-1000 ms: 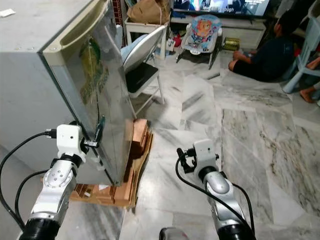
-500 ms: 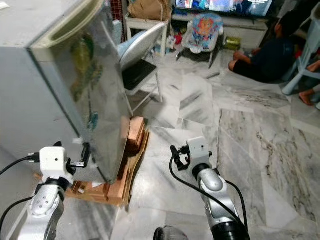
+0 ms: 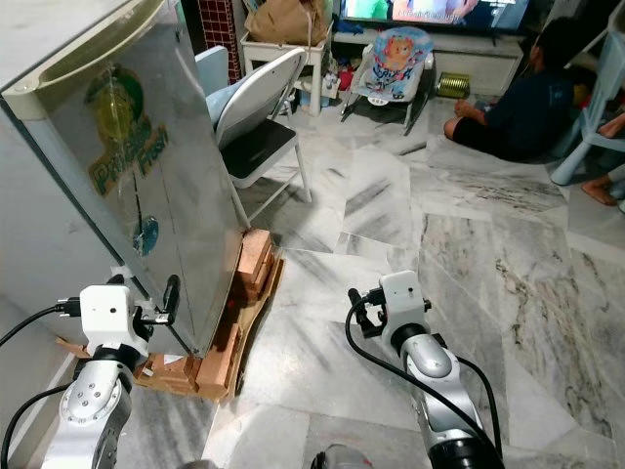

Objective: Restocking fridge

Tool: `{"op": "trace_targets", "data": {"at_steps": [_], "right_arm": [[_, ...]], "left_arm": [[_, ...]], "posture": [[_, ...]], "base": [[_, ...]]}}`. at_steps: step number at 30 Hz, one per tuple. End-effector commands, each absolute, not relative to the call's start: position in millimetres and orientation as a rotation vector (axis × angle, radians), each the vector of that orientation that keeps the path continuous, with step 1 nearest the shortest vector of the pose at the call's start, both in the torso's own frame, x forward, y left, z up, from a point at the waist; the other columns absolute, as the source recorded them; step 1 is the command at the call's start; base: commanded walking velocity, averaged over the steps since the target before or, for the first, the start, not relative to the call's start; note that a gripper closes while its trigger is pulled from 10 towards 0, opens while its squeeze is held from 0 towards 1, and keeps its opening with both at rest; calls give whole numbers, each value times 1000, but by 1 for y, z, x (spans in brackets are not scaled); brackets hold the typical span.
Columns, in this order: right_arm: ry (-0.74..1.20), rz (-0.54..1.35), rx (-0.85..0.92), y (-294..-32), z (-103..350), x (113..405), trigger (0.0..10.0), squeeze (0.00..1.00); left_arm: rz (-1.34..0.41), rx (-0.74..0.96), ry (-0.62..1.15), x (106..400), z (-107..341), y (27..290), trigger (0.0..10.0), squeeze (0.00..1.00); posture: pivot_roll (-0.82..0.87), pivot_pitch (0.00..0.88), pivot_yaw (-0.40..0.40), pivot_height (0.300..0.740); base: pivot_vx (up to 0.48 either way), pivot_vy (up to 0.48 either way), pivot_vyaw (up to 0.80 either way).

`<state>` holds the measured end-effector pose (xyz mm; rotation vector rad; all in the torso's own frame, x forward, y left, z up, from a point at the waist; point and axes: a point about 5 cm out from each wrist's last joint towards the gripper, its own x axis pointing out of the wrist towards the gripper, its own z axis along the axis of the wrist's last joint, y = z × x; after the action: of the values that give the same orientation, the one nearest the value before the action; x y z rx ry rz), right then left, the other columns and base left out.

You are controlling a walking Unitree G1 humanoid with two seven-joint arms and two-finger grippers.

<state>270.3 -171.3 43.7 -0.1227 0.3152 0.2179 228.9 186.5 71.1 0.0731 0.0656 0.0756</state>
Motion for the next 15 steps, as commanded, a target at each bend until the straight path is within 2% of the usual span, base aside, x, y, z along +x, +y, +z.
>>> {"op": "trace_targets", "data": {"at_steps": [1,13,15], "right_arm": [[304,224,-120,-168,46,272,10000,0],[311,223,-103,-166,46,273,10000,0],[312,223,-104,-166,45,273,10000,0]], "left_arm": [[106,80,86,223,69,192,10000,0],[97,74,92,214,68,187,10000,0],[97,74,91,215,68,187,10000,0]], "posture": [[-12,78,1,740],[-3,80,-3,740],[-3,80,-3,740]], "base": [[0,0,0],[0,0,0],[0,0,-519]]}}
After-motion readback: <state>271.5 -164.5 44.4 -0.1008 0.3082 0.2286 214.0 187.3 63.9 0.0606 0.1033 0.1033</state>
